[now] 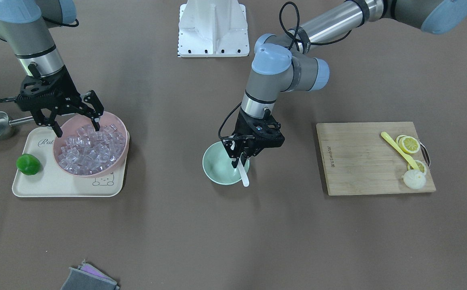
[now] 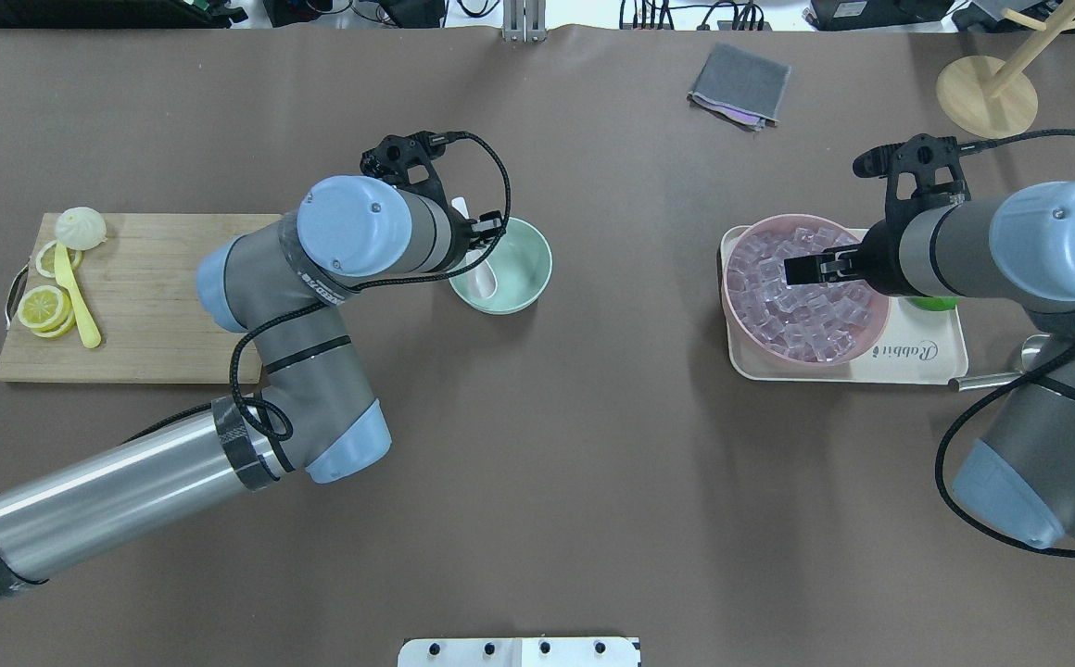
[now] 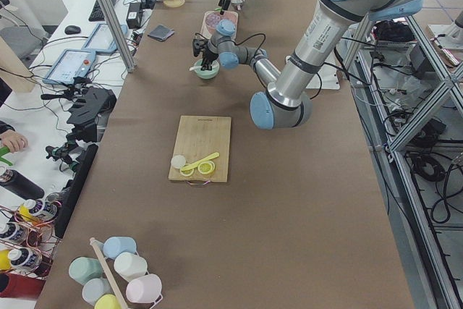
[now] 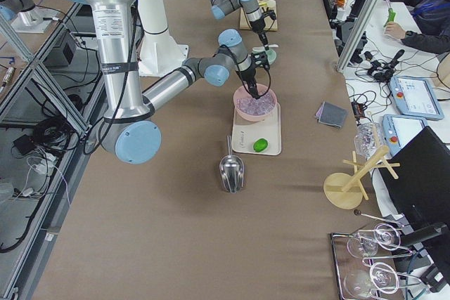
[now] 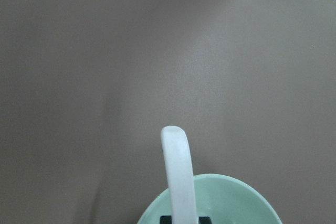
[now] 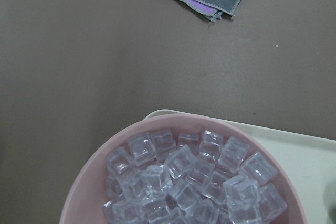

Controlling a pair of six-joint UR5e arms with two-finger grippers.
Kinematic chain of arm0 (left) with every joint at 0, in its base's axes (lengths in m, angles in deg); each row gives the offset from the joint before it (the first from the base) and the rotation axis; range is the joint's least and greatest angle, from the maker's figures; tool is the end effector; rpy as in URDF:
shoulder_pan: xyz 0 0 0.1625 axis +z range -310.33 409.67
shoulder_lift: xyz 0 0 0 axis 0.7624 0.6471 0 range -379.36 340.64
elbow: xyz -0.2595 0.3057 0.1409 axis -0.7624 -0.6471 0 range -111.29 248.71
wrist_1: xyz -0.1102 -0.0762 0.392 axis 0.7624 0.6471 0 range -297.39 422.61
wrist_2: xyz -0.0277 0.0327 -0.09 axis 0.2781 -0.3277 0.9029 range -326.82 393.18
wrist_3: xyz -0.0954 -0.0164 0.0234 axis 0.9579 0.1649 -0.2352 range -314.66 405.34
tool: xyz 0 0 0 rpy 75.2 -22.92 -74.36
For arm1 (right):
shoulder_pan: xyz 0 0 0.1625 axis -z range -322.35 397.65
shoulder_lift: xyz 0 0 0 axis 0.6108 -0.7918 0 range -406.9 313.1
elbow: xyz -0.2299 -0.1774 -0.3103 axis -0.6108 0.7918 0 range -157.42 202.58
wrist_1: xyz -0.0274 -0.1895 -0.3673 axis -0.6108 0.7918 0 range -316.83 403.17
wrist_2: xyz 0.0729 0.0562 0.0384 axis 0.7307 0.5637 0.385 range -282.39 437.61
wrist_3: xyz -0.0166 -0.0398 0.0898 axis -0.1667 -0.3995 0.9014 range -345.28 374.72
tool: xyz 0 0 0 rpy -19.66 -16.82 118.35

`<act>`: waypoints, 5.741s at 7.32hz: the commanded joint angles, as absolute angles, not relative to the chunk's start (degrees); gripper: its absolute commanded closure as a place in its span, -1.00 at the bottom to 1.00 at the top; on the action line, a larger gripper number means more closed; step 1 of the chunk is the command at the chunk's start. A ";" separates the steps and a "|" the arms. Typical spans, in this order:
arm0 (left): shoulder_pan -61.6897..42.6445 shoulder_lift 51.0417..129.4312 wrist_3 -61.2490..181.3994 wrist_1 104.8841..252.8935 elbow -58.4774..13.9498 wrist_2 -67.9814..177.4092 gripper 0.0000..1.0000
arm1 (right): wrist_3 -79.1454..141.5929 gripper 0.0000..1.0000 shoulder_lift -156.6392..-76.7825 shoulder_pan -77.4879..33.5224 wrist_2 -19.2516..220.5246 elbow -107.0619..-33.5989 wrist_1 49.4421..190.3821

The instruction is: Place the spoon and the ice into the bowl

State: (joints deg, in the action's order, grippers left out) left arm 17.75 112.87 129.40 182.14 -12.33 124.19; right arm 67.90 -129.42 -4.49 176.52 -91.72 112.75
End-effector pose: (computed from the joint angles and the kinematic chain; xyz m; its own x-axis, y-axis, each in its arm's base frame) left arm 0.5650 -0.5071 0.2189 0.4393 -0.1517 -0.8854 0.4724 0.8774 0.0841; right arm -0.3121 -0.4414 0.3588 0.7067 -0.1591 0.6894 -0.1855 0.8986 0.3976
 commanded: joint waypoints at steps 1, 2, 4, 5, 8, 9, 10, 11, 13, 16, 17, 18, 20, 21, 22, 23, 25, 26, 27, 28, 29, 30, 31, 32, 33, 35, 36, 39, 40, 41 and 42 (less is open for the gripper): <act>18.74 112.92 128.76 182.14 -12.68 123.27 -0.58 | 69.73 -0.98 -129.43 -3.66 176.23 -91.94 112.69; 18.74 112.92 126.32 181.79 -13.73 123.70 -0.94 | 69.74 -0.98 -129.61 -3.57 176.14 -91.94 112.77; 17.34 112.48 122.72 169.82 -22.03 129.11 -0.95 | 69.74 -0.96 -130.22 -3.14 174.04 -91.94 113.12; 14.98 110.91 116.42 164.53 -26.78 132.12 -0.95 | 69.74 -0.90 -130.66 -2.52 173.16 -91.94 113.47; 4.52 101.95 98.56 162.89 -31.31 144.87 -0.96 | 69.66 -0.57 -133.38 1.16 168.69 -91.77 113.65; 4.32 101.32 98.17 162.98 -31.40 144.80 -0.96 | 69.65 -0.50 -133.39 2.65 167.10 -91.33 113.74; 4.32 101.32 98.17 162.98 -31.40 144.80 -0.96 | 69.39 -0.42 -133.39 3.36 166.48 -91.07 113.83; 4.32 101.32 98.17 162.89 -31.49 144.80 -0.96 | 69.04 -0.31 -132.87 4.42 165.43 -90.98 116.27; 4.32 101.23 98.17 162.98 -31.40 144.71 -0.96 | 68.78 -0.12 -132.77 5.57 164.36 -91.06 117.87; 4.32 101.14 98.17 162.98 -31.40 144.63 -0.96 | 68.78 0.09 -132.60 7.32 163.13 -90.98 117.96; 4.41 100.79 98.25 163.07 -31.49 144.63 -0.96 | 68.78 0.09 -132.60 7.33 163.13 -90.98 117.96; 4.41 100.79 98.17 163.07 -31.49 144.63 -0.96 | 68.78 0.09 -132.60 7.50 163.13 -90.89 117.96; 4.50 100.79 98.17 163.07 -31.40 144.63 -0.96 | 68.78 0.09 -132.60 7.59 163.13 -90.80 117.96; 4.50 100.79 98.17 163.07 -31.40 144.63 -0.96 | 68.69 0.36 -132.51 7.59 163.22 -90.80 117.96; 4.50 100.79 98.17 163.07 -31.40 144.63 -0.96 | 68.69 0.83 -132.51 7.59 163.31 -90.80 117.96; 4.58 100.88 98.17 163.07 -31.40 144.71 -0.96 | 68.69 1.00 -132.51 7.42 163.31 -91.06 117.96; 3.98 101.05 98.08 162.81 -31.49 145.15 -0.96 | 68.42 1.00 -129.19 5.49 163.92 -91.51 118.66; 1.88 101.05 95.56 161.50 -31.49 148.63 -0.96 | 68.51 1.00 -125.69 4.61 164.88 -91.42 120.40; -2.14 101.14 88.57 157.74 -31.66 152.93 -0.97 | 69.03 1.00 -122.96 4.25 164.89 -91.42 120.94; -6.71 100.97 79.36 153.70 -31.58 155.67 -0.97 | 69.30 1.00 -120.67 4.34 164.89 -91.07 121.12; -11.80 100.79 68.74 148.62 -31.58 158.40 -0.98 | 69.48 1.00 -117.60 4.60 164.80 -90.89 123.91; -16.90 98.79 59.33 145.09 -31.40 160.08 -0.98 | 70.09 1.00 -113.30 4.86 164.80 -90.11 127.68; -22.17 95.90 50.01 143.92 -30.10 162.88 -0.98 | 71.57 1.00 -109.61 5.47 164.63 -88.71 130.24; -26.57 93.60 42.96 143.30 -26.43 167.87 -0.98 | 72.46 1.00 -106.35 6.09 164.54 -86.17 130.35; -29.57 90.97 38.36 143.73 -23.00 169.13 -0.98 | 74.21 1.00 -103.01 6.79 164.36 -83.19 130.09; -33.29 90.42 37.79 143.38 -15.44 169.32 -0.98 | 80.17 1.00 -94.76 7.76 162.79 -73.54 129.83; -33.30 90.33 37.79 143.29 -13.49 169.32 -0.98 | 82.81 1.00 -91.76 8.55 161.04 -69.22 129.65; -33.47 84.19 38.49 152.85 -13.91 168.88 -0.98 | 89.68 1.00 -84.81 11.36 157.61 -58.50 129.56; -33.47 83.92 38.49 152.87 -13.82 168.80 -0.98 | 90.56 1.00 -83.13 12.07 157.25 -55.85 129.56; -33.47 83.91 38.49 152.87 -13.74 168.71 -0.98 | 91.01 0.82 -82.94 12.33 157.16 -55.04 129.56; -33.47 83.65 38.49 152.87 -13.82 168.71 -0.98 | 91.88 -0.12 -82.94 12.42 157.07 -55.03 129.56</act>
